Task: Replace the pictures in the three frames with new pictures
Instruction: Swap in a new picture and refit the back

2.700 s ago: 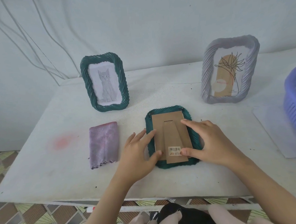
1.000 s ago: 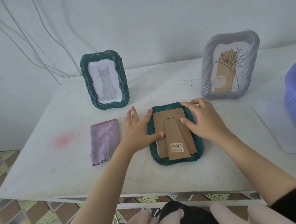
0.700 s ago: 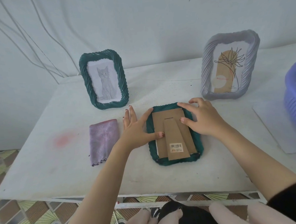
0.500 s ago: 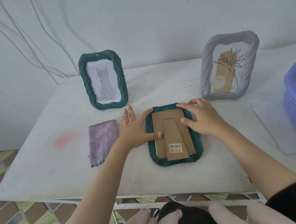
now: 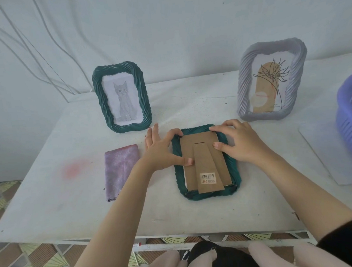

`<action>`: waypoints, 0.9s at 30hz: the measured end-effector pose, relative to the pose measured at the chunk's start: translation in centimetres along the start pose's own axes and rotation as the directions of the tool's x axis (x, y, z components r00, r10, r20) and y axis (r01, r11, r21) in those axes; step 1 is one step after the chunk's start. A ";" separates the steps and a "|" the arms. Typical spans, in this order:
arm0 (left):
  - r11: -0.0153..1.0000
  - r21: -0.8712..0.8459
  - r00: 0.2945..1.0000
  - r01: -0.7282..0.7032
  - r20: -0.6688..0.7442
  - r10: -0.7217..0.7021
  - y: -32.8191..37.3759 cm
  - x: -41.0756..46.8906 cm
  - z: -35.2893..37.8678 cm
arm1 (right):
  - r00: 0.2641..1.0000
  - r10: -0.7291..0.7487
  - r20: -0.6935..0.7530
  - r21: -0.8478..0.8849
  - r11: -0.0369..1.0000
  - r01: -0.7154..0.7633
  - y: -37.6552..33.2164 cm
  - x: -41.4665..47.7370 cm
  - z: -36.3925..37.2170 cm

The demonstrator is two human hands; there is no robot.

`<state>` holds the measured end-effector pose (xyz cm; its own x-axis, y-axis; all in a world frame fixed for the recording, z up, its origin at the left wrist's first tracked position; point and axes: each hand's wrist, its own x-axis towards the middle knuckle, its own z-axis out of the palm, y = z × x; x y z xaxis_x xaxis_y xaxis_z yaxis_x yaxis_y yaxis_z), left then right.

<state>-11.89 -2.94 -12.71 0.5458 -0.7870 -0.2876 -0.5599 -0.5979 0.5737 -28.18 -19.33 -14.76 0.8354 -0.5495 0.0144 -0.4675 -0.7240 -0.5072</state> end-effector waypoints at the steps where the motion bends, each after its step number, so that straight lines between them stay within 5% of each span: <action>1: 1.000 -0.003 1.000 -0.005 -0.005 0.005 0.0 -0.1 0.0 | 1.000 0.001 -0.002 0.005 1.000 -0.001 0.0 0.0 0.0; 10: 0.946 -0.021 0.917 -0.323 -0.256 0.307 -1.7 -3.4 3.1 | 0.996 -0.052 -0.079 0.151 0.987 0.063 0.0 -2.4 -0.2; 18: 0.949 0.043 0.949 -0.313 -0.009 0.314 -3.0 -6.2 3.5 | 0.962 -0.196 0.191 0.212 0.965 0.155 1.2 -7.9 -1.8; 27: 0.901 0.246 0.933 -0.358 0.060 0.355 -2.6 -6.3 2.4 | 0.956 -0.196 0.217 0.202 0.968 0.152 1.2 -8.3 -1.8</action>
<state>-15.41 3.23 -14.23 0.2734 -0.9555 -0.1105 -0.8531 -0.2940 0.4311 -36.14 -16.37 -13.92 0.9531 -0.2933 -0.0743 -0.2670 -0.6997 -0.6626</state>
